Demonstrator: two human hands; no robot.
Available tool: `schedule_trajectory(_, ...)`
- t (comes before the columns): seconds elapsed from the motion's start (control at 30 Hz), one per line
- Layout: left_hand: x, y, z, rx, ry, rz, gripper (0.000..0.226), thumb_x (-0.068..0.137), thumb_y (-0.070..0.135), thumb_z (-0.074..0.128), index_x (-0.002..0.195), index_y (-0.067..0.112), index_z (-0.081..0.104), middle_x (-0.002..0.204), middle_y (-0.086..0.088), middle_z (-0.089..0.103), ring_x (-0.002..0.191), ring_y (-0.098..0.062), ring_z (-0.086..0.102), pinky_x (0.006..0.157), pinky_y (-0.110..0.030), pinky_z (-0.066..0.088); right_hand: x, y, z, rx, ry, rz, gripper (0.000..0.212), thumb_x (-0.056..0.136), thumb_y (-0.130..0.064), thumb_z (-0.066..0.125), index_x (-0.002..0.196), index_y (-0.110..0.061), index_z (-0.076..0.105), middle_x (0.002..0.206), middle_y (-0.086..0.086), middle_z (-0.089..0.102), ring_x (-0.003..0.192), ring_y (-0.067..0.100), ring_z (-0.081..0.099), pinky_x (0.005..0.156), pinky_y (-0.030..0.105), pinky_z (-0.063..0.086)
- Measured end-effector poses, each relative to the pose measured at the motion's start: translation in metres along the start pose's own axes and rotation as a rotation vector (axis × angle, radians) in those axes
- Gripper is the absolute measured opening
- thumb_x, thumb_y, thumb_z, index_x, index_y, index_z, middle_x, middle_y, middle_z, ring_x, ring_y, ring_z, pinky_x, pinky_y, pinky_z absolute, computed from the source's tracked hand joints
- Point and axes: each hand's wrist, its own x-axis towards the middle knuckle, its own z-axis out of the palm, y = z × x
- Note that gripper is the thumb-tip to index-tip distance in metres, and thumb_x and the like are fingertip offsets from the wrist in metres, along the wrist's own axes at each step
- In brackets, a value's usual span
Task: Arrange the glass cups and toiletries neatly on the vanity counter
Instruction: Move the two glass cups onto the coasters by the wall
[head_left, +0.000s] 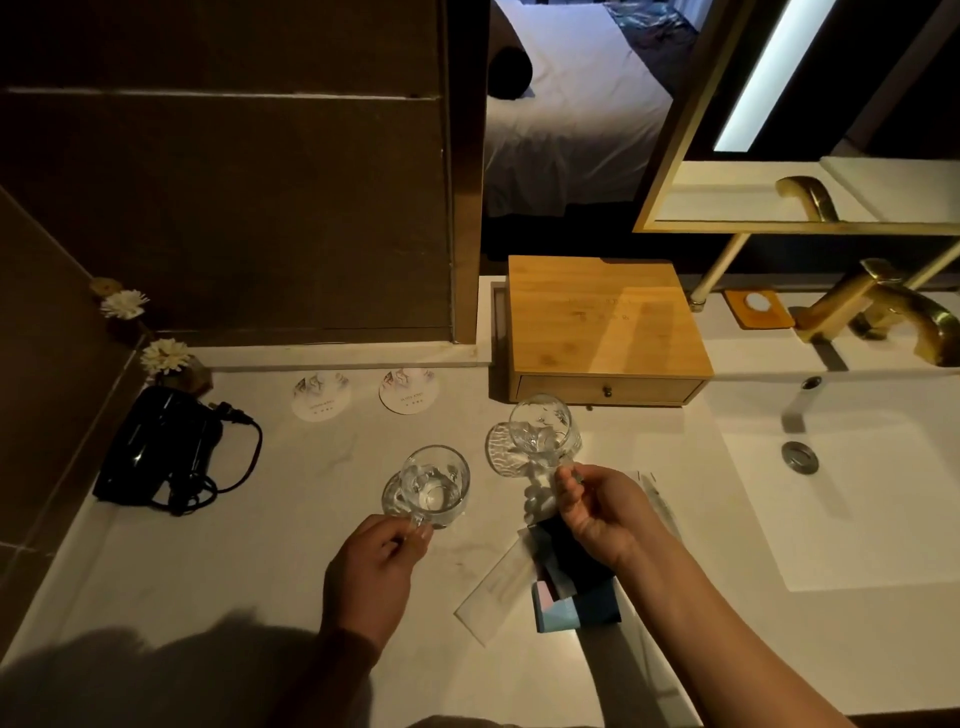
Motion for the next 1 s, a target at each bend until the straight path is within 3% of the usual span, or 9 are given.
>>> schedule_trajectory(0.23, 0.002, 0.000, 0.001, 0.011, -0.019, -0.008, 0.031, 0.068, 0.052, 0.071, 0.076, 0.022, 0.071, 0.084, 0.006, 0.067, 0.081, -0.029, 0.071, 0.084, -0.059, 0.057, 0.003, -0.003, -0.001, -0.061, 0.039, -0.020, 0.016, 0.091, -0.001, 0.045, 0.084, 0.003, 0.059, 0.066, 0.013, 0.062, 0.046, 0.013, 0.060, 0.041, 0.017, 0.052)
schedule_trajectory(0.47, -0.002, 0.005, -0.001, 0.006, -0.040, -0.010, 0.034, 0.070, 0.056, 0.068, 0.077, 0.023, 0.072, 0.088, 0.011, 0.067, 0.081, -0.024, 0.072, 0.081, -0.058, 0.058, -0.002, -0.009, 0.003, -0.424, 0.153, -0.134, 0.019, 0.087, -0.007, 0.043, 0.077, -0.004, 0.060, 0.052, 0.006, 0.059, 0.036, 0.012, 0.051, 0.034, 0.016, 0.046)
schedule_trajectory(0.67, -0.003, 0.004, -0.002, 0.044, -0.059, 0.018, 0.032, 0.075, 0.054, 0.067, 0.076, 0.023, 0.070, 0.088, 0.012, 0.067, 0.080, -0.022, 0.071, 0.079, -0.056, 0.059, -0.005, -0.011, -0.001, -0.508, 0.191, -0.124, 0.027, 0.090, -0.011, 0.041, 0.067, -0.007, 0.057, 0.049, 0.004, 0.055, 0.037, 0.011, 0.047, 0.030, 0.016, 0.040)
schedule_trajectory(0.87, 0.001, 0.006, -0.002, 0.060, -0.063, 0.035, 0.039, 0.070, 0.062, 0.064, 0.079, 0.025, 0.071, 0.088, 0.012, 0.067, 0.079, -0.023, 0.070, 0.079, -0.055, 0.059, -0.015, -0.010, -0.007, -0.645, 0.148, -0.186, 0.023, 0.094, -0.013, 0.043, 0.083, -0.004, 0.060, 0.056, 0.005, 0.055, 0.045, 0.014, 0.048, 0.038, 0.020, 0.044)
schedule_trajectory(1.0, 0.001, 0.008, -0.002, 0.057, -0.063, 0.030, 0.040, 0.069, 0.064, 0.064, 0.080, 0.026, 0.071, 0.087, 0.014, 0.068, 0.079, -0.022, 0.071, 0.079, -0.055, 0.059, -0.023, -0.010, -0.011, -0.740, 0.153, -0.272, 0.026, 0.095, -0.017, 0.049, 0.103, 0.004, 0.063, 0.065, 0.013, 0.062, 0.054, 0.022, 0.055, 0.051, 0.031, 0.052)
